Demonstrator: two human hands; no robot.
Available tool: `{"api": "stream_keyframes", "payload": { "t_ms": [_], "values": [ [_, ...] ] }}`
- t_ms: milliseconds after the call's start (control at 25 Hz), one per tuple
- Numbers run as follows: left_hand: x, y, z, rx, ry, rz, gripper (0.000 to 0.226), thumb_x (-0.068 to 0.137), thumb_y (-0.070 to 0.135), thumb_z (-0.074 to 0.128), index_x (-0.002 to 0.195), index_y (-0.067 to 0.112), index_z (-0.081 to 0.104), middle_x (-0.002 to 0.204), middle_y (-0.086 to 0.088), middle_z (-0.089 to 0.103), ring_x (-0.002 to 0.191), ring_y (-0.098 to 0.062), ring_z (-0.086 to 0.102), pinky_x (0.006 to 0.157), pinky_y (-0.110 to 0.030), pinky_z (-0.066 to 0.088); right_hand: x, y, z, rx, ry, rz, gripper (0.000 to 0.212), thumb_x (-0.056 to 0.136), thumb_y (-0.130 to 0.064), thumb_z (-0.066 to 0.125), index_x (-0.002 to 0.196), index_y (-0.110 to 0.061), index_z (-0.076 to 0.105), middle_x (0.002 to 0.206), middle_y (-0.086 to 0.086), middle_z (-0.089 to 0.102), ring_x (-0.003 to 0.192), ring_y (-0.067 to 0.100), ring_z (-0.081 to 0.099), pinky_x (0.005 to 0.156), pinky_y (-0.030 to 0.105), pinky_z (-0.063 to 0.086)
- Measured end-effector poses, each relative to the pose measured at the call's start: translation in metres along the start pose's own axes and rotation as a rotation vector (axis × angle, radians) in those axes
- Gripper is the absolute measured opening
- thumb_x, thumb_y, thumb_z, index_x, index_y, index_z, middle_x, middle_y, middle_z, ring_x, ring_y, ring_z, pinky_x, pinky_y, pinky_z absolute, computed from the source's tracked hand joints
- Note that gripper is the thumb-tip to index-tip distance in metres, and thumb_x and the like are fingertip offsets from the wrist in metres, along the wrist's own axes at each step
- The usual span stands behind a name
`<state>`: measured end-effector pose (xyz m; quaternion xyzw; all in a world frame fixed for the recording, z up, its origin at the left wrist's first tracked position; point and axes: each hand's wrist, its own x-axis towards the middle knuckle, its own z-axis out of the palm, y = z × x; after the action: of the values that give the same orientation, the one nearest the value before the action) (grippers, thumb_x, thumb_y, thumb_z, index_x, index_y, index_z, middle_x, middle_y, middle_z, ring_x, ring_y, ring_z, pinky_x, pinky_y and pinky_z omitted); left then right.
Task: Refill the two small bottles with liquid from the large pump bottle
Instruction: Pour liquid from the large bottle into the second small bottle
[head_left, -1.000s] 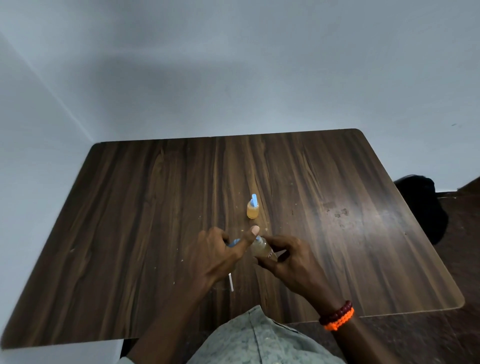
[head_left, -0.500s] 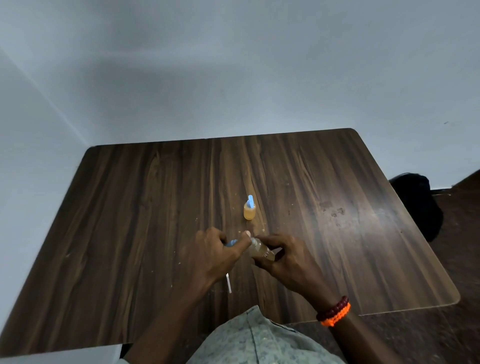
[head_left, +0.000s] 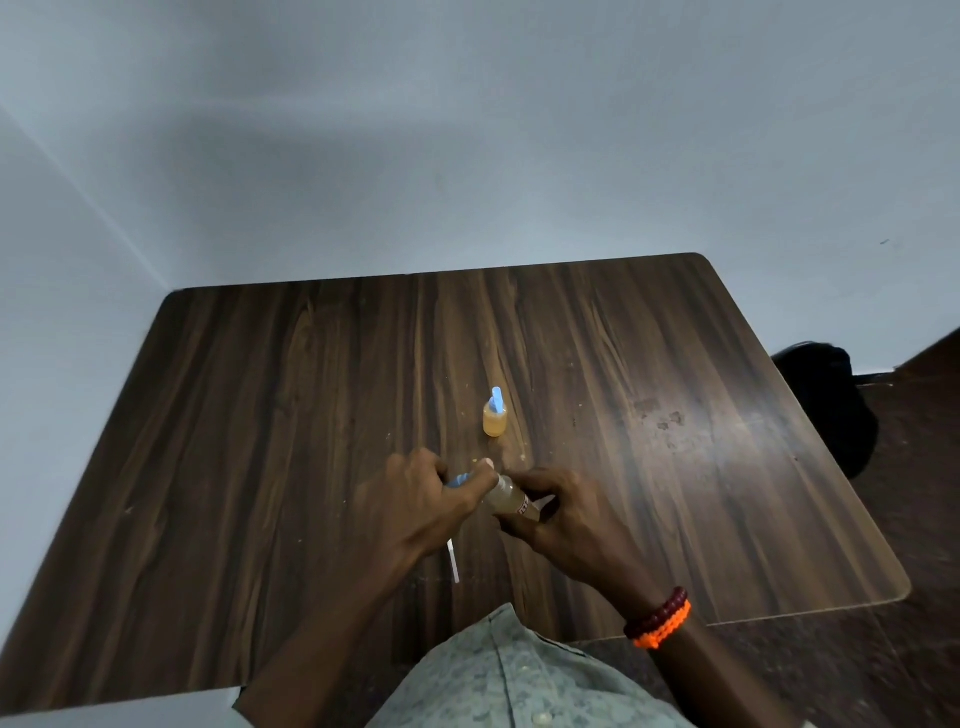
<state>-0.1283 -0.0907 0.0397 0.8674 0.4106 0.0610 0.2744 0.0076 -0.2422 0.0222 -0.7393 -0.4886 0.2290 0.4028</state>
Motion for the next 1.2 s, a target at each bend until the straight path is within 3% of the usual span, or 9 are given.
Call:
{"api": "stream_keyframes", "payload": {
  "t_ms": [120, 240, 520, 680, 880, 1080, 1200],
  "values": [
    [0.003, -0.005, 0.000, -0.039, 0.032, 0.012, 0.088, 0.065, 0.104, 0.023, 0.058, 0.023, 0.057, 0.051, 0.009, 0.048, 0.048, -0.006, 0.047, 0.057, -0.025, 0.041, 0.001, 0.002, -0.003, 0.016, 0.022, 0.015, 0.037, 0.090, -0.026, 0.078, 0.127, -0.023, 0.071, 0.110, -0.007, 0.075, 0.099, 0.000, 0.067, 0.075, 0.010, 0.052],
    [0.003, -0.004, 0.001, -0.020, 0.061, 0.037, 0.080, 0.069, 0.097, 0.026, 0.060, 0.024, 0.058, 0.050, 0.008, 0.048, 0.047, -0.006, 0.047, 0.054, -0.023, 0.036, 0.004, 0.002, -0.001, -0.007, 0.005, 0.011, 0.037, 0.090, -0.028, 0.077, 0.127, -0.023, 0.071, 0.110, -0.008, 0.075, 0.097, 0.004, 0.067, 0.074, 0.012, 0.052],
    [0.008, -0.007, 0.000, -0.027, 0.049, 0.062, 0.086, 0.069, 0.098, 0.026, 0.055, 0.020, 0.058, 0.049, 0.006, 0.049, 0.046, -0.008, 0.047, 0.054, -0.027, 0.042, 0.002, 0.000, -0.003, 0.049, 0.044, 0.015, 0.036, 0.090, -0.024, 0.079, 0.125, -0.021, 0.072, 0.107, -0.008, 0.076, 0.099, 0.001, 0.067, 0.072, 0.009, 0.052],
    [0.010, -0.005, -0.001, 0.020, 0.011, 0.056, 0.081, 0.068, 0.096, 0.025, 0.061, 0.024, 0.061, 0.054, 0.005, 0.055, 0.050, -0.009, 0.053, 0.059, -0.034, 0.053, 0.003, -0.001, 0.001, 0.032, 0.016, 0.000, 0.034, 0.090, -0.021, 0.078, 0.124, -0.018, 0.072, 0.108, -0.006, 0.076, 0.098, -0.009, 0.064, 0.074, 0.006, 0.050],
    [0.012, -0.006, -0.003, -0.018, 0.018, 0.057, 0.092, 0.065, 0.102, 0.024, 0.057, 0.018, 0.060, 0.049, 0.006, 0.051, 0.046, -0.008, 0.048, 0.057, -0.028, 0.045, 0.005, 0.000, -0.002, 0.043, 0.035, 0.014, 0.033, 0.091, -0.024, 0.077, 0.123, -0.021, 0.072, 0.106, -0.005, 0.076, 0.097, 0.000, 0.068, 0.073, 0.009, 0.052],
    [0.013, -0.005, -0.003, 0.028, -0.012, 0.060, 0.085, 0.068, 0.095, 0.020, 0.066, 0.023, 0.063, 0.059, 0.003, 0.061, 0.052, -0.008, 0.054, 0.056, -0.023, 0.041, 0.005, 0.001, 0.003, 0.029, 0.033, 0.017, 0.039, 0.090, -0.024, 0.079, 0.128, -0.022, 0.071, 0.110, -0.008, 0.077, 0.101, -0.001, 0.066, 0.074, 0.009, 0.051],
    [0.013, -0.009, -0.001, -0.017, -0.039, 0.033, 0.086, 0.070, 0.097, 0.025, 0.058, 0.020, 0.060, 0.054, 0.003, 0.057, 0.048, -0.009, 0.049, 0.056, -0.026, 0.041, 0.005, 0.003, 0.002, 0.018, 0.042, 0.015, 0.038, 0.090, -0.026, 0.078, 0.127, -0.022, 0.071, 0.109, -0.008, 0.076, 0.100, 0.002, 0.067, 0.074, 0.010, 0.052]
  ]
}}
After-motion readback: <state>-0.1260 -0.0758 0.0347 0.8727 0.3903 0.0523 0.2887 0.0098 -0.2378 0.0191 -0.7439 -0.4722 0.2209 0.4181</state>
